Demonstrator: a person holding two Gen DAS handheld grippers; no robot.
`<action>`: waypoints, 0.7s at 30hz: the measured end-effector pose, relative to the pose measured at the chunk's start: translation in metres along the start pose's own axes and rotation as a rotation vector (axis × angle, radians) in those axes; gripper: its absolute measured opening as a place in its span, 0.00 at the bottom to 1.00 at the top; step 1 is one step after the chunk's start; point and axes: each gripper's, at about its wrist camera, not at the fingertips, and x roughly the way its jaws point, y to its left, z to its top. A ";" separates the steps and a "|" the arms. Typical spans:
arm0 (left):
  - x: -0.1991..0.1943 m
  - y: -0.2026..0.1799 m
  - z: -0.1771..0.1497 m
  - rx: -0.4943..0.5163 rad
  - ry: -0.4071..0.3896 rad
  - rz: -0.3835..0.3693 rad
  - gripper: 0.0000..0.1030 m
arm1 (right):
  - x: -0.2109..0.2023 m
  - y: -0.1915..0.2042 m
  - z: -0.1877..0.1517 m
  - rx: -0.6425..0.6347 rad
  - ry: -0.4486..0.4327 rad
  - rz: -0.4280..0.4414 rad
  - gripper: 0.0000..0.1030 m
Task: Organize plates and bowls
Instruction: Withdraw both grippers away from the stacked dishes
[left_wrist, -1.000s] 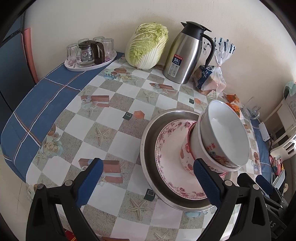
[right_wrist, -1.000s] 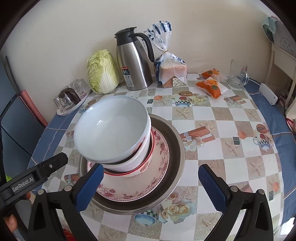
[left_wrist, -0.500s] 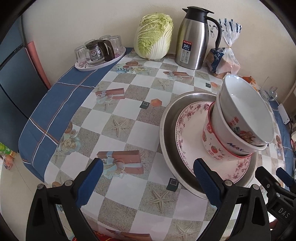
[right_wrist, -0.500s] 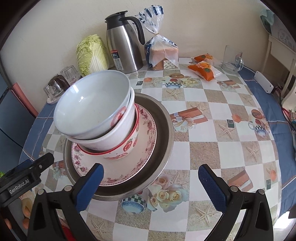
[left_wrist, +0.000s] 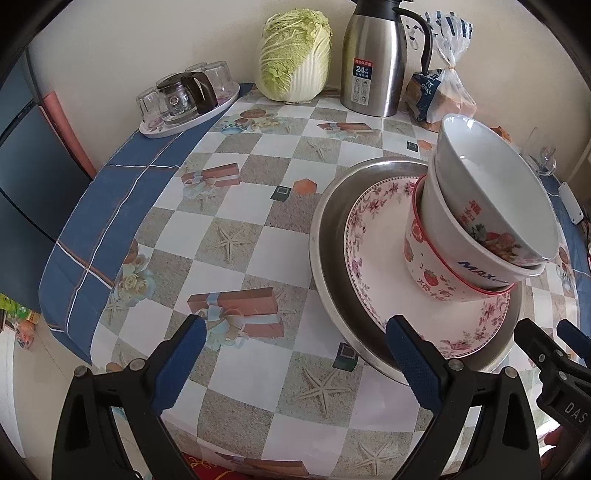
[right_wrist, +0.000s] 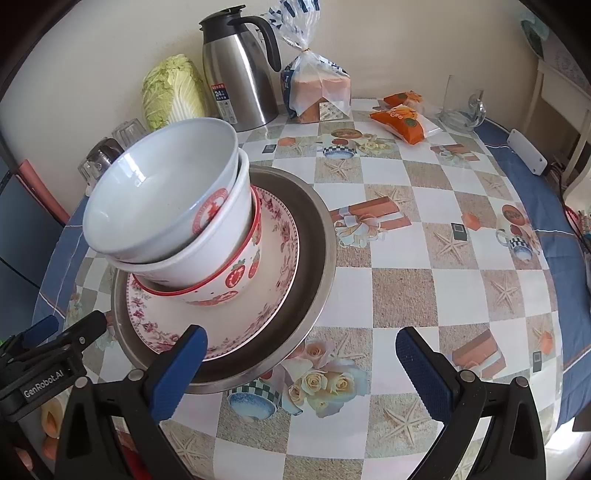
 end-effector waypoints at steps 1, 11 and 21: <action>0.001 0.000 0.000 0.002 0.003 0.001 0.95 | 0.000 0.000 0.000 0.000 0.001 0.000 1.00; 0.003 -0.005 0.000 0.031 -0.002 0.016 0.95 | 0.002 -0.004 0.001 0.010 0.006 0.000 1.00; 0.004 -0.005 0.000 0.036 0.005 0.013 0.95 | 0.003 -0.005 0.000 0.010 0.014 -0.002 1.00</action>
